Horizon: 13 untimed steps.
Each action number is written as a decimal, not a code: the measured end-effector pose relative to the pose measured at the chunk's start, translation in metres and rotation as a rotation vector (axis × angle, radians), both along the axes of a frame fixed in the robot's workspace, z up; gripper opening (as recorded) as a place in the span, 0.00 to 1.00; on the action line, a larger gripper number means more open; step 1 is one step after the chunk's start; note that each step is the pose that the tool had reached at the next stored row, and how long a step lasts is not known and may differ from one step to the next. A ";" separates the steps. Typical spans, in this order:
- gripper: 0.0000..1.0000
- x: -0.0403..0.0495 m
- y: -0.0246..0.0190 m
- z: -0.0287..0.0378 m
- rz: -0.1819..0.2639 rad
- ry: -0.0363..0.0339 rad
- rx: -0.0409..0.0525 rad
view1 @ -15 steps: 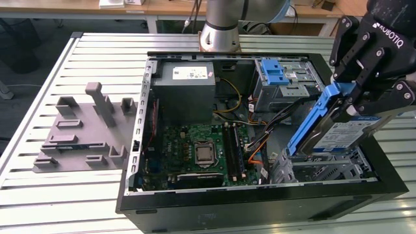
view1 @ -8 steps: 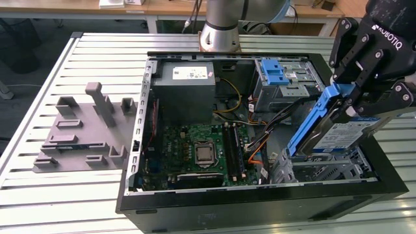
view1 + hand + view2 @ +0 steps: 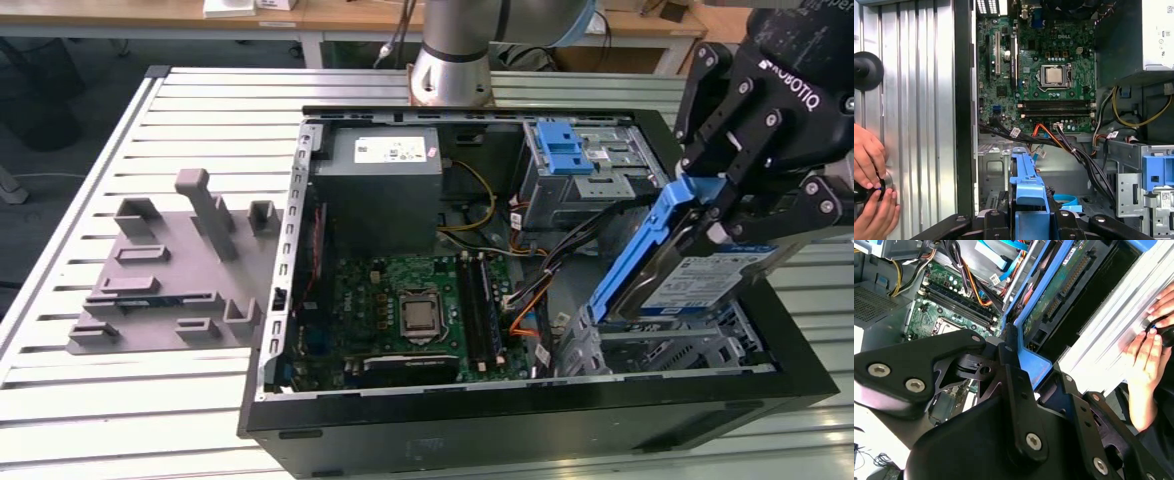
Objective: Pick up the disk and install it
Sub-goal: 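Insert the disk into the insertion slot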
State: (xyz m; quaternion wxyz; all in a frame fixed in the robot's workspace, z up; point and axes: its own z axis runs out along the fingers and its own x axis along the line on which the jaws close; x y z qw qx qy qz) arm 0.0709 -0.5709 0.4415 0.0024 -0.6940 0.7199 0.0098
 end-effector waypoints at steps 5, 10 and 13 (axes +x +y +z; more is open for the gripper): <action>0.36 0.0004 0.0000 -0.0036 0.000 0.0000 -0.0001; 0.36 0.0004 0.0000 -0.0065 0.000 0.0000 -0.0001; 0.36 0.0005 0.0000 -0.0082 0.000 0.0000 0.0001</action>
